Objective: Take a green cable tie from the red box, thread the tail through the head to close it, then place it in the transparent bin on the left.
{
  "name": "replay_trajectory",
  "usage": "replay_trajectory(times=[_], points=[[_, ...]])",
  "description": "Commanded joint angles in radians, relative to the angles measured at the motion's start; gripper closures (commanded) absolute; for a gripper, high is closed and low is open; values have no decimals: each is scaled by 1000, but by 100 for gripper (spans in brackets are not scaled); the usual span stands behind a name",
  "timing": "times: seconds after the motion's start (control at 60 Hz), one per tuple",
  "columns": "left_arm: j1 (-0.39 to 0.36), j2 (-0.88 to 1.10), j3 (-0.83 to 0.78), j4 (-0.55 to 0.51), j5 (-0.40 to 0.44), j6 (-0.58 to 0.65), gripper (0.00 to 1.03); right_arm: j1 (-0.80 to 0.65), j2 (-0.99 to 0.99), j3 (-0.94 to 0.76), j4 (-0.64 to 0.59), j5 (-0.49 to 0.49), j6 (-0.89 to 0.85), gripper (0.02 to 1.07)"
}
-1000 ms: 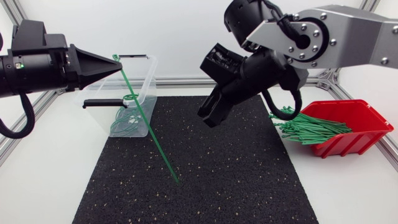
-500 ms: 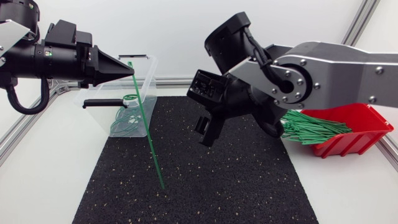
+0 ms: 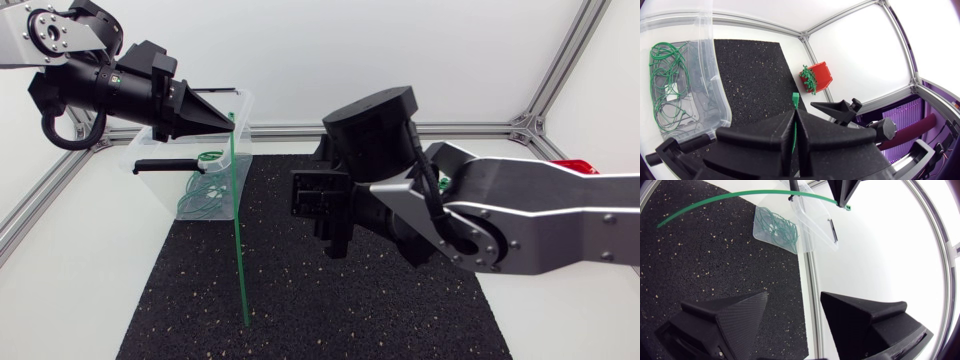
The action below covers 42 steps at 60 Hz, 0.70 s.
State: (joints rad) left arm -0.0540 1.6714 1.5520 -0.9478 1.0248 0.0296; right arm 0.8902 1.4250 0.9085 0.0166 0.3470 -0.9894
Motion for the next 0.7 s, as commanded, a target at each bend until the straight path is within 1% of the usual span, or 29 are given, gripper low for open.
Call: replay_trajectory(times=[0.0,0.05,0.117,0.2,0.283,0.333,0.467,0.533,0.683], points=[[-14,45,82,-51,18,49,100,23,20,-20,14,15,-63,29],[-20,68,117,-94,18,61,100,36,28,-33,25,24,-84,29],[-29,97,155,-141,18,81,100,69,29,-66,102,30,-135,29],[-35,126,189,-181,18,99,100,99,52,-83,148,49,-180,29],[-41,162,229,-213,18,102,100,122,72,-85,154,47,-215,29],[-41,189,267,-259,18,127,100,136,84,-86,164,47,-238,29],[-40,246,339,-350,18,184,100,162,118,-95,232,47,-313,29],[-38,272,367,-376,18,188,100,185,132,-102,263,47,-342,29],[-35,303,395,-390,18,190,100,242,166,-109,316,44,-396,29]])
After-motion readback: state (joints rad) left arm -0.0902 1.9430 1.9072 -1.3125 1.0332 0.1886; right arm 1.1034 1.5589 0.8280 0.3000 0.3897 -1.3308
